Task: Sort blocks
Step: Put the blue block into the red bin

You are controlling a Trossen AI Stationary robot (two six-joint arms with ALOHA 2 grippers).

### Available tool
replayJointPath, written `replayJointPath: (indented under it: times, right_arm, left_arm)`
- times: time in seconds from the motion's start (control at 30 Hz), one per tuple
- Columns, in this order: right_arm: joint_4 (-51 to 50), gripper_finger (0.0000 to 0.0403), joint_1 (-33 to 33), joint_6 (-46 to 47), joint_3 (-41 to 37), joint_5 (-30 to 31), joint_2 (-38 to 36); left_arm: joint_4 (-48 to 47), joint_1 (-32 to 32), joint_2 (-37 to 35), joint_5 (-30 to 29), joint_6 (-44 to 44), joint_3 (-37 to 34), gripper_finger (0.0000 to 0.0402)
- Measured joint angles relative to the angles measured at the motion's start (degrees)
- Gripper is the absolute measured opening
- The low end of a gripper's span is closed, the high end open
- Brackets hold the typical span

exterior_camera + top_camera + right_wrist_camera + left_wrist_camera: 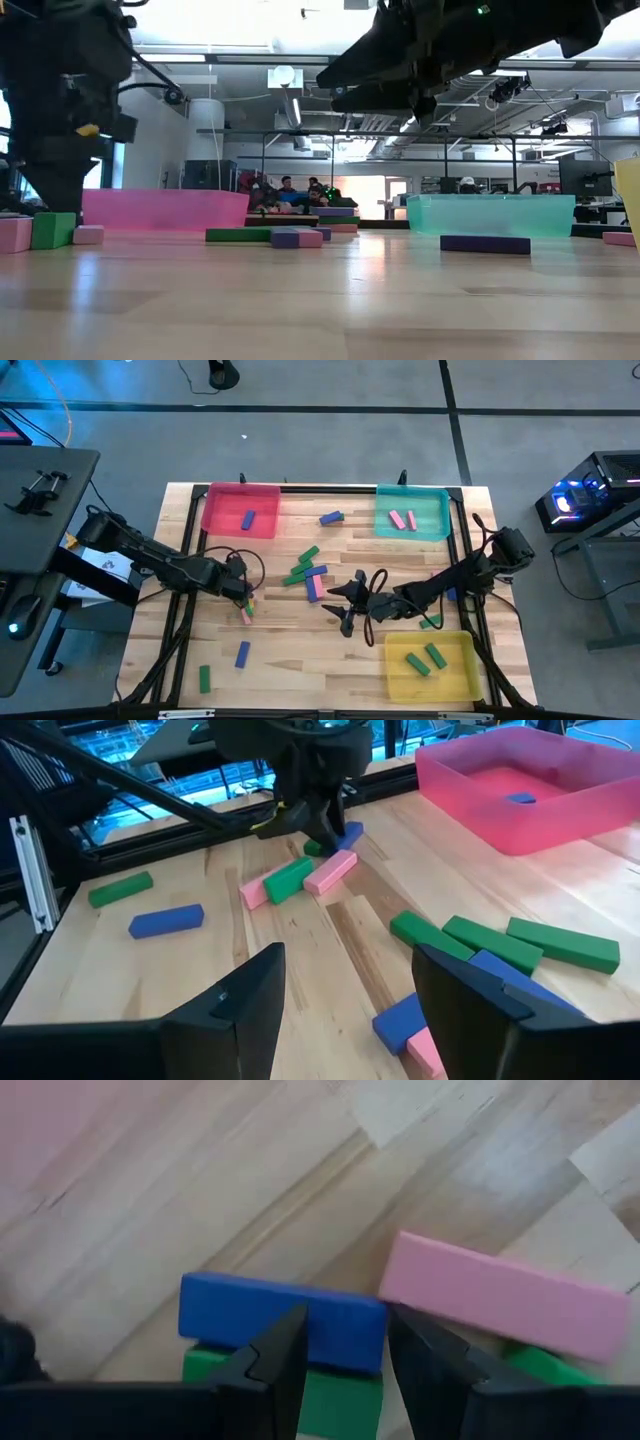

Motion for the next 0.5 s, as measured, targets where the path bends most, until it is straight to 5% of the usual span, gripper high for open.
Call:
replayJointPath:
  times: [0.3, 0.5]
  right_arm:
    - [-0.1, 0.0204, 0.0, -0.1, 0.0, 0.0, 0.0]
    - [-0.5, 0.0204, 0.0, 0.7, 0.0, 0.0, 0.0]
  left_arm:
    - [10.8, 3.0, 2.7, -5.8, 14.1, 0.1, 0.0126]
    - [9.7, 3.2, 1.0, -9.9, 20.4, 3.5, 0.0126]
